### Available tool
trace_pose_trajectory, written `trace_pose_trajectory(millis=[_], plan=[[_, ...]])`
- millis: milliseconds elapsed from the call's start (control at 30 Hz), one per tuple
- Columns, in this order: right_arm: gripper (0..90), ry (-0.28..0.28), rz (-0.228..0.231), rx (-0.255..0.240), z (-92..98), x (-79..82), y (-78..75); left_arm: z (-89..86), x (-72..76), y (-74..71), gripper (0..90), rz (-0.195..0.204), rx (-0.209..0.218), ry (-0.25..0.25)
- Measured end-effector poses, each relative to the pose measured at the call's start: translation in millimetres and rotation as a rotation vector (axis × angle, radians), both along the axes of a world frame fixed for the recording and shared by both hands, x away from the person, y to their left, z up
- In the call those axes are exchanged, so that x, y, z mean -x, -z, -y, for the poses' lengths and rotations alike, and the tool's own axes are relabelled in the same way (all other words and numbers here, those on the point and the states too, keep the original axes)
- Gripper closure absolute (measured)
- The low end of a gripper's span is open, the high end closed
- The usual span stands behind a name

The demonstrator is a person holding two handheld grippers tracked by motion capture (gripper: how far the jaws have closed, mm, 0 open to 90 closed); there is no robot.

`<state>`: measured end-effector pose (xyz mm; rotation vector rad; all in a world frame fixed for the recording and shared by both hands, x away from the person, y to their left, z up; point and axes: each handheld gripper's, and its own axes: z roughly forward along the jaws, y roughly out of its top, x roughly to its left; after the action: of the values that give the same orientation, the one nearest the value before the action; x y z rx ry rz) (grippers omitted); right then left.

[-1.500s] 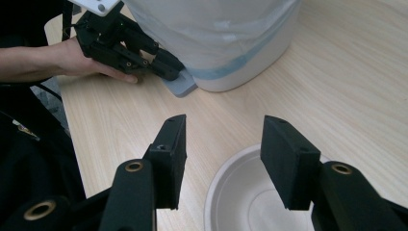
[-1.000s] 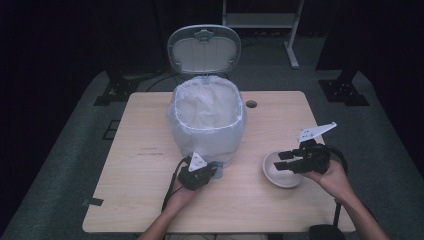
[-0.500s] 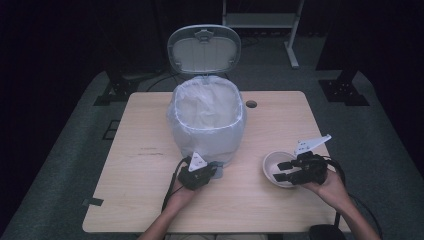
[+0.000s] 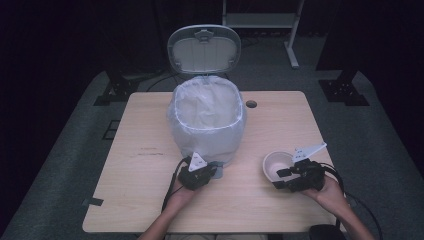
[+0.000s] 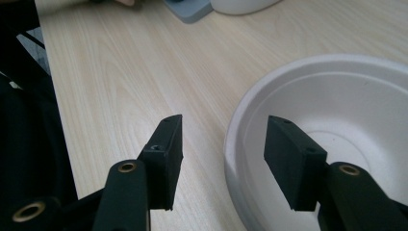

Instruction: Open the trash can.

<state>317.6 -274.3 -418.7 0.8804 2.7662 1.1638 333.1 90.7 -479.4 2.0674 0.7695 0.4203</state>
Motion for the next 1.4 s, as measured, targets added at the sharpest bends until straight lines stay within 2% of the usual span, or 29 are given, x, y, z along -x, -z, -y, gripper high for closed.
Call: trace_pose_trajectory(millis=[100, 167, 400, 633, 700, 833, 1033, 1200, 1300, 1400], plan=[[46.9, -0.005, -0.002, 0.012, -0.4, 1.7, 4.6, 0.1, 0.0, 0.1, 75.7, 0.0, 0.001, -0.001], [46.7, -0.01, 0.0, 0.038, -1.0, 2.4, 9.2, 0.1, 0.0, 0.1, 75.7, 0.0, 0.001, -0.001], [48.3, -0.005, -0.003, 0.065, -1.6, 2.4, 17.3, 0.3, 0.1, 0.2, 75.7, 0.0, 0.004, -0.002], [56.3, -0.008, 0.022, 0.125, -5.2, 1.7, 23.2, 0.3, 0.1, 0.2, 75.7, 0.0, 0.005, -0.002], [61.4, -0.009, 0.026, 0.146, -6.9, 0.7, 25.7, 0.3, 0.1, 0.2, 75.7, 0.0, 0.004, -0.002], [66.4, -0.006, 0.039, 0.156, -8.5, 0.7, 26.0, 0.3, 0.1, 0.2, 75.7, 0.0, 0.005, -0.002], [72.0, -0.011, 0.079, 0.156, -11.2, 1.5, 18.0, 0.3, 0.1, 0.2, 75.7, 0.0, 0.005, -0.003], [76.8, -0.006, 0.098, 0.133, -10.5, 0.5, 7.0, 0.1, 0.0, 0.1, 75.7, 0.0, 0.002, -0.001], [79.8, 0.009, 0.1, 0.101, -8.5, -1.8, -3.0, 0.0, 0.0, 0.1, 75.7, 0.001, 0.002, -0.001], [80.3, 0.014, 0.088, 0.085, -7.4, -3.5, -6.2, 0.1, 0.0, 0.3, 75.7, 0.002, 0.004, -0.001]])
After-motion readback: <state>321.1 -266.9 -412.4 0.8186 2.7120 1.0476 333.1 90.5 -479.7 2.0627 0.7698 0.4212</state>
